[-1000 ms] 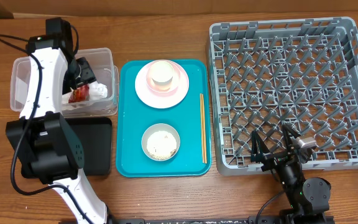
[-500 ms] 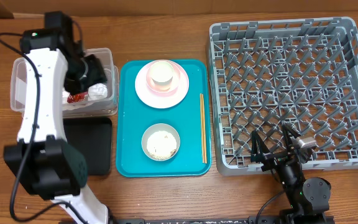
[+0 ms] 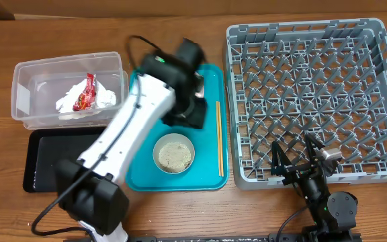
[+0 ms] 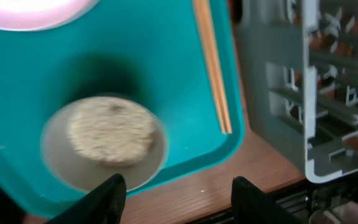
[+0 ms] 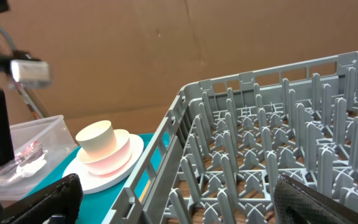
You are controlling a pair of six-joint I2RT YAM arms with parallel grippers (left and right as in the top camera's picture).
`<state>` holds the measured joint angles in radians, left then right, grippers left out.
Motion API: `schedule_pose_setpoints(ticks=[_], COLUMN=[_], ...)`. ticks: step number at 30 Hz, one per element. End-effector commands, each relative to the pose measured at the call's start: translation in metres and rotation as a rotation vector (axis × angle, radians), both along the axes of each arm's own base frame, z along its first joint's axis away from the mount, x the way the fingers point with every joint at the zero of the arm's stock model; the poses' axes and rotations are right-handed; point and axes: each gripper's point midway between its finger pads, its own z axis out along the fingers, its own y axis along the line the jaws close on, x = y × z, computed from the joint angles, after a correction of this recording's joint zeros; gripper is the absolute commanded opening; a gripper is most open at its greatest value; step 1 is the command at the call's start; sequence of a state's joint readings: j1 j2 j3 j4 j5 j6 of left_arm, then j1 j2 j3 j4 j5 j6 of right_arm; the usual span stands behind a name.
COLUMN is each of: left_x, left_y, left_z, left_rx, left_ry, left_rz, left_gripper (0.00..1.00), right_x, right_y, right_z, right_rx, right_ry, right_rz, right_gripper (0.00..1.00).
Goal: Sort waste into correct bins and load items into the dishwasher
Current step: 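Grasp the rim of the white rice bowl with the left gripper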
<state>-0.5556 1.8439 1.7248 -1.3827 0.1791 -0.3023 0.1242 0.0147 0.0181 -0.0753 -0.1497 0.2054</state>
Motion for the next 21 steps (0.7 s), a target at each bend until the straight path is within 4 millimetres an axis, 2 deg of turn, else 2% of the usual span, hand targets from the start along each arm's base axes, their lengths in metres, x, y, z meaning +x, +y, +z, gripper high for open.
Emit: schedule_pose_setpoints(ticks=[1, 7, 17, 21], left_x=[-0.021, -0.043, -0.045, -0.044], left_y=[-0.01, -0.009, 0.006, 0.006], left_z=[-0.025, -0.064, -0.107, -0.115], left_rx=[0.098, 0.228, 0.268, 0.265], left_ry=[0.005, -0.019, -0.038, -0.054], left_rz=[0.018, 0.061, 0.098, 0.103], left_gripper=[0.49, 0.29, 0.34, 0.35], right_x=[0.001, 0.001, 0.001, 0.001], right_y=[-0.002, -0.002, -0.002, -0.002], right_z=[-0.001, -0.001, -0.001, -0.001], right_rx=[0.002, 0.002, 0.002, 0.002], right_ry=[-0.006, -0.006, -0.006, -0.006], right_rz=[-0.011, -0.011, -0.011, -0.011], right_gripper=[1.0, 1.0, 1.0, 1.0])
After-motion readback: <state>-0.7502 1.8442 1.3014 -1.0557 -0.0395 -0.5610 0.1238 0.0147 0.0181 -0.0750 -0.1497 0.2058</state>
